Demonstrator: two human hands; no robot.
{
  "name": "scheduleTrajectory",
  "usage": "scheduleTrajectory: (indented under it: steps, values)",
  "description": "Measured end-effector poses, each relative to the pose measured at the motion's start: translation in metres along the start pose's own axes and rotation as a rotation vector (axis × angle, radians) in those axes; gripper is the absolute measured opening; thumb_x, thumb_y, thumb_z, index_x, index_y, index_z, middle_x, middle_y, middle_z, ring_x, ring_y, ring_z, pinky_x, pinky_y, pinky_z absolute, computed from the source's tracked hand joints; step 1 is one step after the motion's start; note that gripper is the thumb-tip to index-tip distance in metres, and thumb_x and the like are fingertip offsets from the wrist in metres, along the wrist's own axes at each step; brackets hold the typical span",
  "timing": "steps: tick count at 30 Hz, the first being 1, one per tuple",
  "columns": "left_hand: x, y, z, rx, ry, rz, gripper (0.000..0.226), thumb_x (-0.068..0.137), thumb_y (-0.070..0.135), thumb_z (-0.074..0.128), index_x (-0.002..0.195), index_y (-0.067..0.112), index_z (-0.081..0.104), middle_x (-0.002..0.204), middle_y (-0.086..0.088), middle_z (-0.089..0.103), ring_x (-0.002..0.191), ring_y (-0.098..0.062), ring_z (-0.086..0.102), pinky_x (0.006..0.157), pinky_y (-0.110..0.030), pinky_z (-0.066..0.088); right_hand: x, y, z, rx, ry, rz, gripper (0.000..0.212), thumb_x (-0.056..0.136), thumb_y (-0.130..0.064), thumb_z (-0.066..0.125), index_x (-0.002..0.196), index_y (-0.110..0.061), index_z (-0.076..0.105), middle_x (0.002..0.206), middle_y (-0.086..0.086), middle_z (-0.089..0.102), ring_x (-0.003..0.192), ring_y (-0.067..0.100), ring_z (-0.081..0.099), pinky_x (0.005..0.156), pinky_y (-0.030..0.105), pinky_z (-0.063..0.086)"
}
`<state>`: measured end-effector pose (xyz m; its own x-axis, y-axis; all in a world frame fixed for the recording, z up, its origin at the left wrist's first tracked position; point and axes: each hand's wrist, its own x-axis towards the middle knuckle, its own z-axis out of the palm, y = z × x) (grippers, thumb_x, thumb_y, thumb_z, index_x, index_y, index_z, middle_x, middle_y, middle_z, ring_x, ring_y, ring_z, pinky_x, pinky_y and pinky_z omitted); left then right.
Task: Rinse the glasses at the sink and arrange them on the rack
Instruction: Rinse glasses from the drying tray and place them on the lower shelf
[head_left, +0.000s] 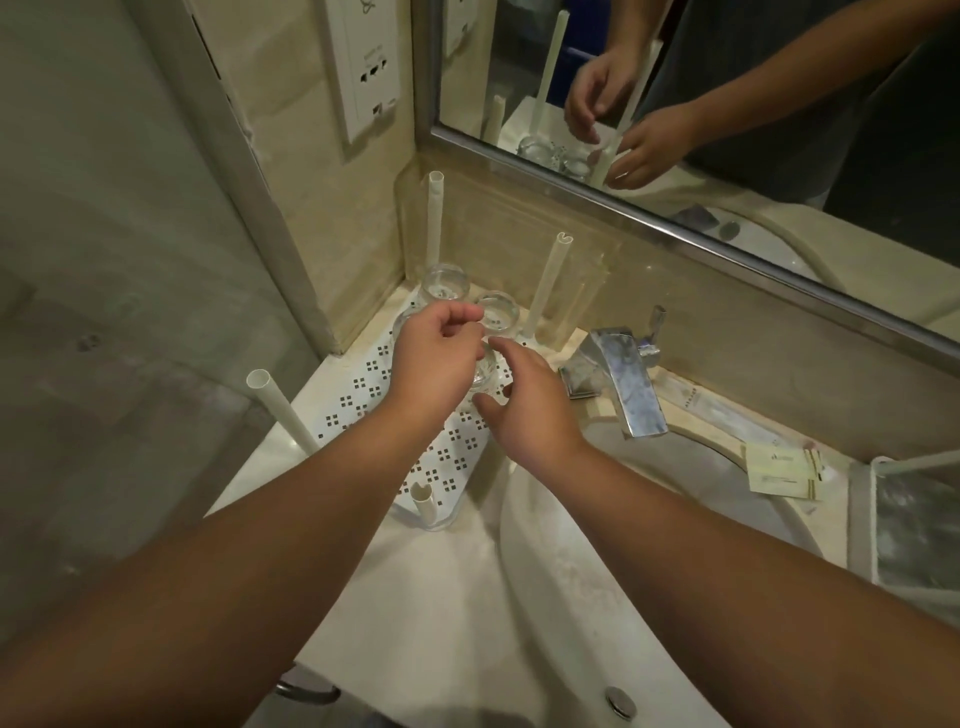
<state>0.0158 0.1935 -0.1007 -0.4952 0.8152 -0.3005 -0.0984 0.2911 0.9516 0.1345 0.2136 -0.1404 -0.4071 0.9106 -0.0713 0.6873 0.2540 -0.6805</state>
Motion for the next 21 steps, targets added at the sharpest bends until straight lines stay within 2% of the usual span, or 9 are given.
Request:
scheduleTrajectory:
  steps: [5, 8, 11, 13, 15, 18, 21]
  values:
    - [0.004, -0.007, -0.005, -0.055, 0.027, -0.058, 0.017, 0.09, 0.007, 0.06, 0.094, 0.021, 0.069, 0.084, 0.001, 0.071, 0.068, -0.008, 0.067, 0.067, -0.026, 0.051, 0.012, -0.003, 0.011, -0.082, -0.018, -0.052, 0.068, 0.081, -0.026, 0.075, 0.142, -0.027, 0.044, 0.137, -0.002, 0.052, 0.121, 0.018, 0.053, 0.093, 0.033, 0.046]
    - [0.005, -0.003, -0.007, -0.107, 0.036, -0.086, 0.015, 0.088, 0.008, 0.062, 0.094, 0.019, 0.069, 0.083, 0.0, 0.071, 0.069, -0.01, 0.067, 0.067, -0.029, 0.052, 0.018, -0.007, 0.014, -0.173, -0.022, -0.026, 0.069, 0.079, -0.036, 0.075, 0.14, -0.034, 0.042, 0.126, -0.003, 0.049, 0.104, 0.018, 0.058, 0.069, 0.03, 0.044]
    - [0.004, 0.0, -0.006, -0.124, 0.031, -0.098, 0.018, 0.086, 0.006, 0.06, 0.092, 0.02, 0.069, 0.086, -0.002, 0.072, 0.071, -0.012, 0.067, 0.07, -0.03, 0.053, 0.023, -0.01, 0.015, -0.251, -0.036, 0.007, 0.06, 0.078, -0.042, 0.073, 0.133, -0.035, 0.048, 0.106, -0.004, 0.043, 0.081, 0.017, 0.057, 0.054, 0.026, 0.036]
    - [0.002, -0.001, -0.004, -0.111, 0.036, -0.093, 0.021, 0.087, 0.004, 0.057, 0.091, 0.022, 0.069, 0.086, -0.001, 0.071, 0.071, -0.01, 0.066, 0.07, -0.028, 0.052, 0.025, -0.012, 0.016, -0.284, -0.043, 0.032, 0.054, 0.078, -0.044, 0.071, 0.127, -0.036, 0.052, 0.101, -0.005, 0.039, 0.072, 0.015, 0.052, 0.048, 0.023, 0.029]
    - [0.001, 0.0, -0.004, -0.104, 0.046, -0.081, 0.022, 0.088, 0.004, 0.056, 0.09, 0.022, 0.068, 0.085, 0.0, 0.07, 0.068, -0.008, 0.065, 0.068, -0.026, 0.051, 0.026, -0.014, 0.017, -0.308, -0.049, 0.053, 0.054, 0.077, -0.043, 0.07, 0.126, -0.032, 0.052, 0.106, -0.004, 0.043, 0.078, 0.017, 0.055, 0.051, 0.025, 0.032]
    - [0.0, 0.002, -0.003, -0.104, 0.053, -0.075, 0.021, 0.089, 0.004, 0.056, 0.089, 0.022, 0.068, 0.086, 0.001, 0.07, 0.066, -0.008, 0.065, 0.068, -0.026, 0.051, 0.025, -0.014, 0.018, -0.328, -0.042, 0.078, 0.049, 0.075, -0.042, 0.071, 0.117, -0.024, 0.054, 0.112, -0.002, 0.054, 0.095, 0.02, 0.06, 0.066, 0.032, 0.046]
    - [0.0, 0.007, -0.001, -0.126, 0.05, -0.089, 0.022, 0.09, 0.005, 0.054, 0.091, 0.021, 0.069, 0.086, 0.002, 0.07, 0.063, -0.006, 0.066, 0.065, -0.025, 0.051, 0.02, -0.012, 0.015, -0.304, -0.028, 0.105, 0.047, 0.073, -0.043, 0.07, 0.112, -0.023, 0.055, 0.107, -0.003, 0.06, 0.096, 0.02, 0.062, 0.074, 0.037, 0.053]
